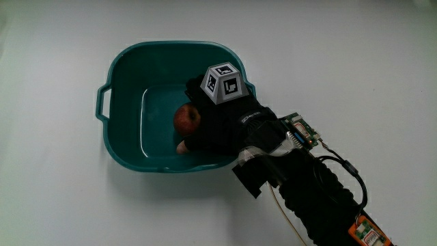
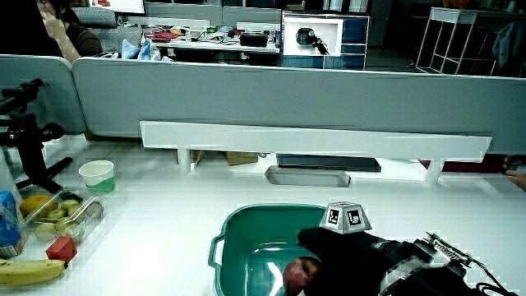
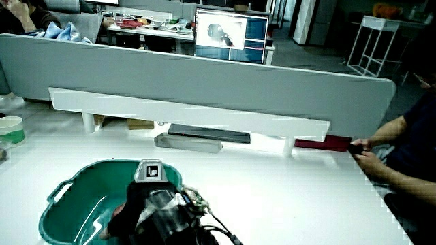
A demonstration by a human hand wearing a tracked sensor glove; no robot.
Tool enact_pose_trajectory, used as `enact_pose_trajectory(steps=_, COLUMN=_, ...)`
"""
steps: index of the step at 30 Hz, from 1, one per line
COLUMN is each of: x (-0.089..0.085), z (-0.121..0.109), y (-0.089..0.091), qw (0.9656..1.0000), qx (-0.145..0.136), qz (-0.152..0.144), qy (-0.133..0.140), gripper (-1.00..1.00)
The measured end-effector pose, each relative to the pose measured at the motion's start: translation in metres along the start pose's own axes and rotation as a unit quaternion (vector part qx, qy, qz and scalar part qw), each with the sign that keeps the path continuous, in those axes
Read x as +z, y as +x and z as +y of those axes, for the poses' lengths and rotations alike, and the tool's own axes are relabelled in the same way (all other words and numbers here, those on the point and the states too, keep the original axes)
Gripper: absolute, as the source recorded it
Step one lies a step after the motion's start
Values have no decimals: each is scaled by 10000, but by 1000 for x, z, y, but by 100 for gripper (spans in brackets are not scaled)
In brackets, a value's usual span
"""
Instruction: Pick apple from plate
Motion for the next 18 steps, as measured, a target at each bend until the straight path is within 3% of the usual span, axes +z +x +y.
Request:
enact_pose_trajectory(steps=8, x=-3, z=1, y=1, qw=10000, qx=7, qz=-31, qy=-44, gripper=0)
enact_pose_trajectory(steps=15, x=-2, z=0, y=2, qw=9997, qx=69, qz=-45, qy=228, gripper=0)
enact_pose_trajectory(steps=18, x=-3, z=1, y=2, qw=9995, qx=69, qz=-57, qy=289, gripper=12)
